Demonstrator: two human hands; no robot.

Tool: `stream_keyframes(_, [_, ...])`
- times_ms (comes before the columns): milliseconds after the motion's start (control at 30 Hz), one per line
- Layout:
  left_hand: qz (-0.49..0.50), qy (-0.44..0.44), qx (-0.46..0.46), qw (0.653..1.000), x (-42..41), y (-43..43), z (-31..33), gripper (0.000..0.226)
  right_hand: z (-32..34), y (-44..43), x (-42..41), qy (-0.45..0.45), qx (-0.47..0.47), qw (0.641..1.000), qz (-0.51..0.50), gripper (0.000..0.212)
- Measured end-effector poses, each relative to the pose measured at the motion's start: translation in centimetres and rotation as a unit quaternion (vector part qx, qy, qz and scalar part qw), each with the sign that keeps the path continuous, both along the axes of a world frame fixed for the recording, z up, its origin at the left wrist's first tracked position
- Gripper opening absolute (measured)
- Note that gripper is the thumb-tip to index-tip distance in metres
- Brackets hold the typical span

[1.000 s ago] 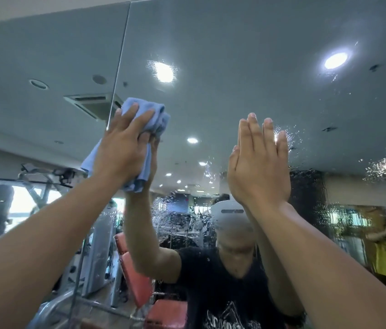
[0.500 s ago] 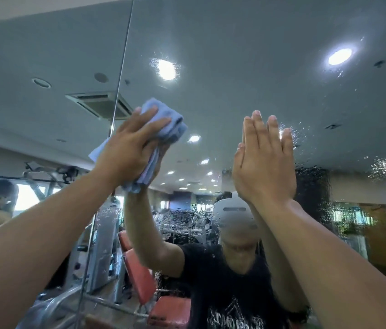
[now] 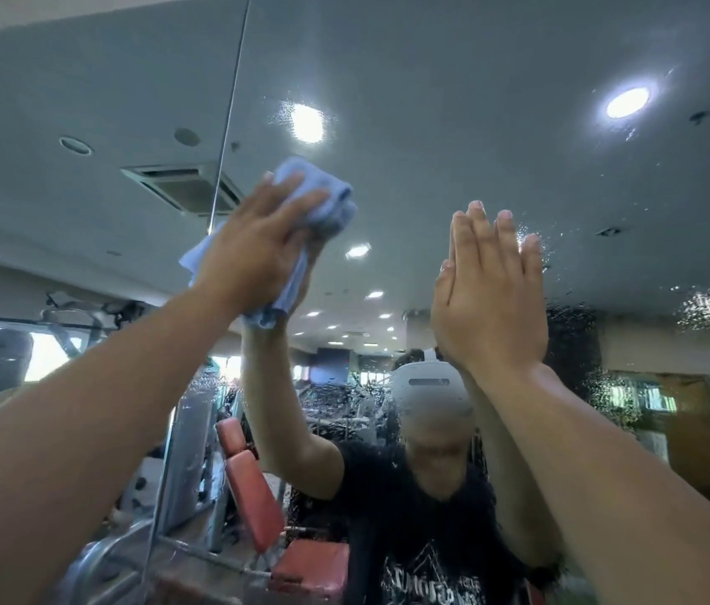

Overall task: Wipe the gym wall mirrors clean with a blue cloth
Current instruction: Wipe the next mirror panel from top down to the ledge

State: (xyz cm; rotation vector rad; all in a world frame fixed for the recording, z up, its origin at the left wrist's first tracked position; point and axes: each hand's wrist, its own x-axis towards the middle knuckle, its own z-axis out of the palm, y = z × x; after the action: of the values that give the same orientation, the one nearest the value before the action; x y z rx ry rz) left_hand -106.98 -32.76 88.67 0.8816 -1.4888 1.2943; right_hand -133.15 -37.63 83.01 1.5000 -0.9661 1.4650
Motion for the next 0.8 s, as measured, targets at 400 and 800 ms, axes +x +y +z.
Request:
stream_keyframes(400, [0.084,-0.181,-0.005,0.980,3.6,0.2,-5.9,0.045,-0.1,-0.4,0.0,0.000,-0.004,1.000,-0.011,0.062])
stream_keyframes(800, [0.059,0.166,-0.006,0.984,-0.5,-0.1,6.4,0.058,-0.3,-0.7,0.3,-0.015,-0.038,0.999,-0.018,0.062])
